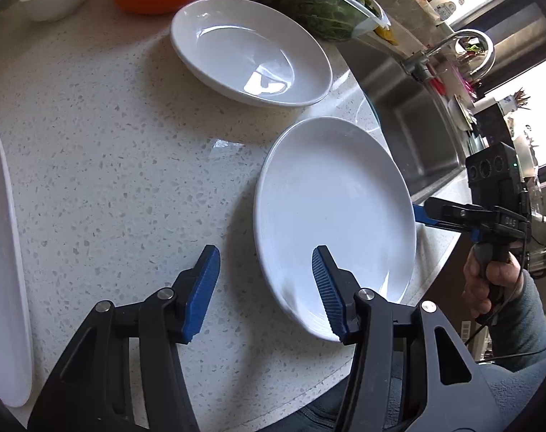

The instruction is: Organize plates and bowls

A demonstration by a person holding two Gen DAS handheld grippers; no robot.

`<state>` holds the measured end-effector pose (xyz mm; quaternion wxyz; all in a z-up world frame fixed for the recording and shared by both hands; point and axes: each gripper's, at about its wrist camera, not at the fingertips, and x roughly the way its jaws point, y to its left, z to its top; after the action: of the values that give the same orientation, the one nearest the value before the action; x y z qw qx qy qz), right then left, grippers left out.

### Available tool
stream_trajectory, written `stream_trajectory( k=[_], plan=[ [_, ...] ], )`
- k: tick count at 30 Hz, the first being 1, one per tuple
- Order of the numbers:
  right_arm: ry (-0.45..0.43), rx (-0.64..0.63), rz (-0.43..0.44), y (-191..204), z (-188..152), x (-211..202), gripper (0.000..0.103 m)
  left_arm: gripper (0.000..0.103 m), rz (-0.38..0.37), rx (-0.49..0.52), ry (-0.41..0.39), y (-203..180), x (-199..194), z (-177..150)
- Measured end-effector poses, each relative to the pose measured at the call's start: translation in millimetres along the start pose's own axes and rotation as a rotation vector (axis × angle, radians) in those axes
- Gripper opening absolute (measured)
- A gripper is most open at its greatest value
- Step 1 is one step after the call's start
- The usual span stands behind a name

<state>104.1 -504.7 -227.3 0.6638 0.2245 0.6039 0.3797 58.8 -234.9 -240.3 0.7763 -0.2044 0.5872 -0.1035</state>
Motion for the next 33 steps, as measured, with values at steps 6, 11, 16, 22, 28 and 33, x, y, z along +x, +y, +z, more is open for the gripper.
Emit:
stream_trajectory(
  k=[6,11,16,22,28,33],
  plan=[
    [0.012,-0.009,-0.02,4,3,4,0.055,0.039,0.023,0.009,0.003,-1,-1,2],
    [0.026,-0.015,-0.041,9,4,9,0.051,0.031,0.04,0.016,0.006,-5,2,6],
    [0.076,-0.021,-0.098,11,3,19,0.019,0.024,0.044,0.032,0.016,-11,8,10],
    [0.107,-0.007,-0.142,12,3,22,0.012,0.015,0.072,0.06,0.025,-16,13,13],
    [0.106,-0.028,-0.205,19,4,23,0.009,0.015,0.083,0.077,0.028,-19,16,16],
    [0.091,-0.022,-0.234,19,7,18,0.009,0.01,0.071,0.086,0.036,-22,20,17]
  ],
)
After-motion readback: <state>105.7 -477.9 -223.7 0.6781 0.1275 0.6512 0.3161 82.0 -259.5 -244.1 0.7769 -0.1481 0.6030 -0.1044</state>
